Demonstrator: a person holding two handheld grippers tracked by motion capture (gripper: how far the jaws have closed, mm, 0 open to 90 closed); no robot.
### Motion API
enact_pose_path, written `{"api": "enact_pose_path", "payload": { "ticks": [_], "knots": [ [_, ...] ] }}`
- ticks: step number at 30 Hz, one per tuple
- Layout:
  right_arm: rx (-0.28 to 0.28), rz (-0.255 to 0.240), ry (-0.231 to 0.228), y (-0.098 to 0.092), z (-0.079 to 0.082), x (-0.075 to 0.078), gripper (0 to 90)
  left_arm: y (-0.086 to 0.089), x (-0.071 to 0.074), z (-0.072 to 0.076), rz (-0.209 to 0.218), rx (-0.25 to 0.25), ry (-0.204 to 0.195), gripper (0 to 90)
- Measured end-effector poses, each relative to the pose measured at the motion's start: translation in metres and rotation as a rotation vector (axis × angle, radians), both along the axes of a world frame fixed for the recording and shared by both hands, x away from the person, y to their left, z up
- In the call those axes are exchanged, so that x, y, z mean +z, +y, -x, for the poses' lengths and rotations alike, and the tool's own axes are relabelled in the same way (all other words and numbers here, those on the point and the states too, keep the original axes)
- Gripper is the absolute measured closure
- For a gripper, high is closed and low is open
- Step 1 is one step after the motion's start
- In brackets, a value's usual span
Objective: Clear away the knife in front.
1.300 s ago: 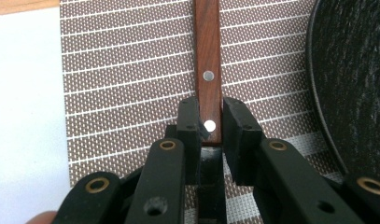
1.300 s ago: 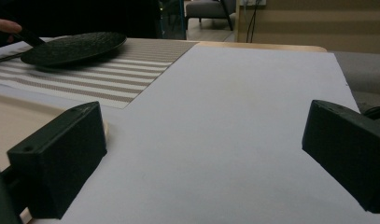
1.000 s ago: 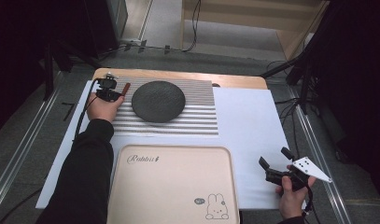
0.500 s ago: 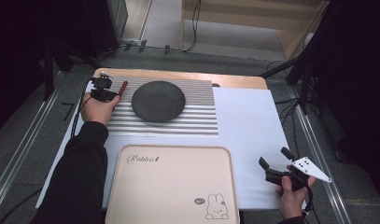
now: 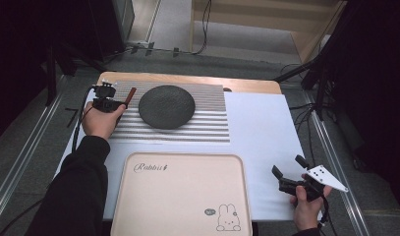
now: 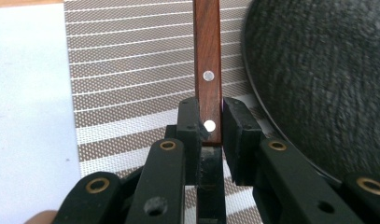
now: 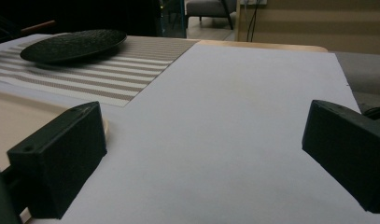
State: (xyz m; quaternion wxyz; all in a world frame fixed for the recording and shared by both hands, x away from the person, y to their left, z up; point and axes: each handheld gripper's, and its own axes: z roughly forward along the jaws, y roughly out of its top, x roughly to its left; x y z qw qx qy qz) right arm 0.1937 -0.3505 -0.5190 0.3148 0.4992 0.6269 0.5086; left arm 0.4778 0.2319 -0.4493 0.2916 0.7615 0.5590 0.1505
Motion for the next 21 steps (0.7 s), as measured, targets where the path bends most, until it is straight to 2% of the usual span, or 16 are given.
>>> {"api": "enact_pose_path", "payload": {
  "ticks": [5,9,14,21],
  "knots": [
    [-0.002,-0.002,0.002,0.000,0.000,0.000,0.0,0.003,0.004,0.010,0.025,-0.010,-0.013,77.3],
    [-0.002,-0.003,0.001,0.000,0.000,0.000,0.0,0.007,0.005,0.018,0.026,-0.018,-0.013,77.3],
    [0.001,-0.001,0.001,0.000,0.000,0.000,0.0,0.010,0.008,0.031,0.055,-0.027,-0.020,77.3],
    [0.000,-0.004,0.000,0.000,0.000,0.000,0.0,0.006,0.007,0.047,0.052,-0.062,-0.026,77.4]
  ]
}}
